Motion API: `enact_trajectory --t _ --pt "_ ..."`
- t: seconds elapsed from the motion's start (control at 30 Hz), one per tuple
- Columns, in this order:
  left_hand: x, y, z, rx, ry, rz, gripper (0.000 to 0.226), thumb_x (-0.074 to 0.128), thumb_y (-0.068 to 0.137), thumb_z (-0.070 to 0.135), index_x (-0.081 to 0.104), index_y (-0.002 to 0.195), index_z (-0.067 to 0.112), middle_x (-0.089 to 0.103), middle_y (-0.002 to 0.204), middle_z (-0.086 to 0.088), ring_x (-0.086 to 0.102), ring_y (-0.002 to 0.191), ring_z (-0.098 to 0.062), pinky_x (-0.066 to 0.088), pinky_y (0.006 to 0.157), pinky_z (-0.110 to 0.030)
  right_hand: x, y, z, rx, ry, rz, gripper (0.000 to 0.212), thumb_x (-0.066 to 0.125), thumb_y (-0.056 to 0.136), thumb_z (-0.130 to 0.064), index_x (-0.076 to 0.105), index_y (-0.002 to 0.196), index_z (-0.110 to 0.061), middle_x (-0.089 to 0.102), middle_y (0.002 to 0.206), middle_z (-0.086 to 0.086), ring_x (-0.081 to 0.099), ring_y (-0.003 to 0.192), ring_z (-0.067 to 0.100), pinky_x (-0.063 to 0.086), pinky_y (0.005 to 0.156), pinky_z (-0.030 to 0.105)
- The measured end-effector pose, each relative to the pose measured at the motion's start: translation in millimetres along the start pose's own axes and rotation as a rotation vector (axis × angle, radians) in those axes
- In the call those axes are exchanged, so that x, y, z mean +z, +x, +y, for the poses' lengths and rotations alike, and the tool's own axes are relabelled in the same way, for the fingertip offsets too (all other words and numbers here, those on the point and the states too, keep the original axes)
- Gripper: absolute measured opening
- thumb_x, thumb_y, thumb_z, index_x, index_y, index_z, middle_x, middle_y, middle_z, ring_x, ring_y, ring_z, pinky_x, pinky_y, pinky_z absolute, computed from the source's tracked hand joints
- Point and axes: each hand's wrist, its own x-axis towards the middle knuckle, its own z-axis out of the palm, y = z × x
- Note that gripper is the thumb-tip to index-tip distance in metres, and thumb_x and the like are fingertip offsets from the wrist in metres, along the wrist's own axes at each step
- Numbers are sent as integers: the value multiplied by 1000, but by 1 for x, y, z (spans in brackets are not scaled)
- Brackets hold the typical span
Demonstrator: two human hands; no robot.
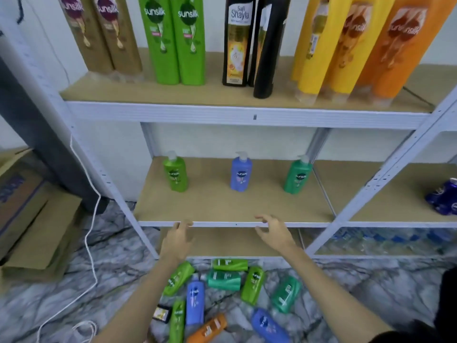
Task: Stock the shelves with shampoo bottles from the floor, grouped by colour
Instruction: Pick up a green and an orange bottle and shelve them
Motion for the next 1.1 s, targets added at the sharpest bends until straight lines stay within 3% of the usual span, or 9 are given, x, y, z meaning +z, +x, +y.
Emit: enact_trajectory --t 0.27,0.37,0.5,0.6,0.63,0.7,0.8,0.97,1.1 --pt "157 19 -152 -160 -74 -39 34 60 86 15 52 117 4 59 114 -20 55 107 -37 45 88 -41 173 44 120 63 37 -194 36 58 89 -16 54 124 -15 61 118 11 57 110 25 41 87 26" --pt "217 29 -208 -208 -67 -36 39 60 86 16 50 122 3 58 120 -17 55 110 -33 41 88 -35 245 63 164 71 66 -232 38 62 86 -12 54 124 -11 62 115 15 56 96 16 38 78 20" --pt "300 45 -281 -259 -117 -68 37 62 85 16 52 119 6 59 116 -18 57 106 -35 46 86 -38 343 83 217 6 -32 -410 46 64 86 -19 50 129 -15 62 114 12 48 89 9 32 69 16" --pt "353 57 -328 -278 -168 -86 35 63 84 11 52 116 1 62 108 -20 59 103 -34 46 85 -35 419 91 255 -19 -47 -563 51 69 82 -19 50 129 -16 58 117 6 53 99 14 35 66 11" --pt "367 61 -341 -281 -174 -71 34 64 84 10 53 114 1 64 106 -19 59 101 -32 45 84 -33 444 94 266 -28 -37 -603 52 71 80 -19 51 128 -16 57 119 4 54 104 15 39 72 10" --pt "388 68 -368 -280 -215 -28 33 65 83 9 55 113 1 64 108 -17 60 102 -30 44 83 -28 489 98 285 -49 -30 -668 55 75 77 -22 53 127 -18 56 125 2 54 115 18 45 90 21" --pt "409 70 -408 -307 -188 4 35 62 85 10 52 117 2 58 116 -12 56 106 -28 41 87 -28 543 103 303 -125 -92 -755 58 75 76 -26 52 129 -18 52 126 -6 49 118 11 39 96 22" --pt "438 61 -461 -364 -5 -96 62 69 79 17 39 133 13 38 132 -21 49 114 -37 41 97 -36 600 101 314 -193 -252 -901 80 84 63 -25 46 132 -26 44 138 -4 45 126 20 42 101 33" --pt "457 61 -478 -416 144 -215 95 70 77 30 7 147 18 21 147 -20 20 135 -40 21 110 -43 613 98 312 -330 -377 -913 79 82 66 -24 45 136 -23 43 142 -2 42 129 20 36 101 28"
